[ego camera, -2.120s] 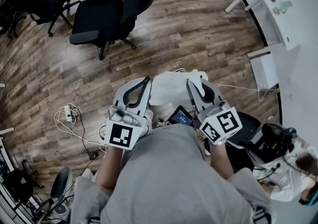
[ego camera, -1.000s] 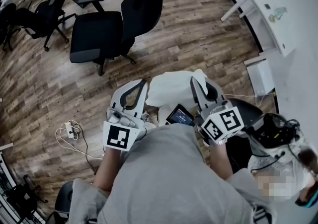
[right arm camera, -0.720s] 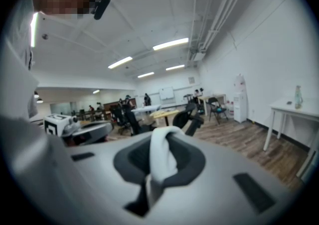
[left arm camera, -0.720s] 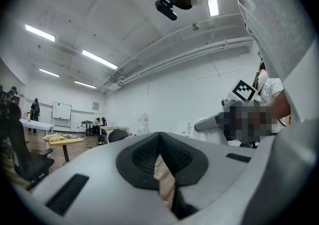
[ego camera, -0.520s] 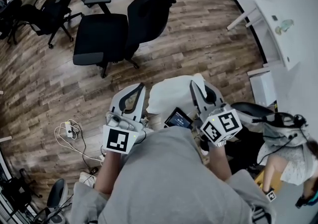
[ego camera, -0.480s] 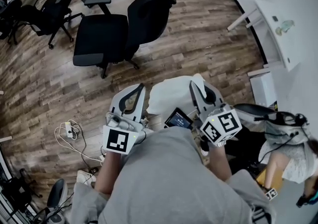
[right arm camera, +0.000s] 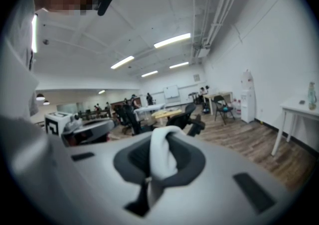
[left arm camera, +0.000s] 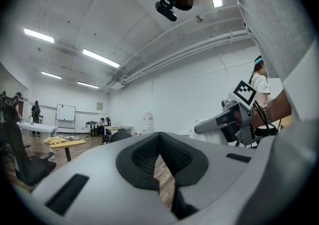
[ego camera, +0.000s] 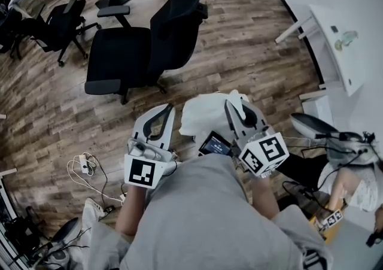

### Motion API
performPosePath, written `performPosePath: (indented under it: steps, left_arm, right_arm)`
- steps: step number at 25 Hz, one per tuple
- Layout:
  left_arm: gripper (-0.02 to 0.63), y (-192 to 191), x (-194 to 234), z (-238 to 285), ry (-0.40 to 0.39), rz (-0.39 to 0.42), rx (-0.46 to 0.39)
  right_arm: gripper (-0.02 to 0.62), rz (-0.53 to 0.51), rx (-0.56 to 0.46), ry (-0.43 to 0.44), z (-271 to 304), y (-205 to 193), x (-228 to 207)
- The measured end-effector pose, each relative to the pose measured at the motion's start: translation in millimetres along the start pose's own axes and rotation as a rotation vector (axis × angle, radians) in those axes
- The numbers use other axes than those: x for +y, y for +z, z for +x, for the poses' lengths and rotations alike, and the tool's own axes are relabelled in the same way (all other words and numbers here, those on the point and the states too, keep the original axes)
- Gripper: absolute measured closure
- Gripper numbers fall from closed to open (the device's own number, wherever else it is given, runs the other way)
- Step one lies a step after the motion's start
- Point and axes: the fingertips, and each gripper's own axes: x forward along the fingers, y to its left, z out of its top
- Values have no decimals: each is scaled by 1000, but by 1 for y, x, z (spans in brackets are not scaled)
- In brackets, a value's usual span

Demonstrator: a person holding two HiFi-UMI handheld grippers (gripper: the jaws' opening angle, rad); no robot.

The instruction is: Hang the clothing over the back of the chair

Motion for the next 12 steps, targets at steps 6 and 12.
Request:
performPosePath:
  steps: [6,12]
  left_arm:
    - [572,11,11,37,26,14,-5]
    - [572,10,16,80,64,19,8]
  right_arm:
    - [554,-10,-11,4,22,26,-39]
    - [554,-10,-18,19,48,44,-88]
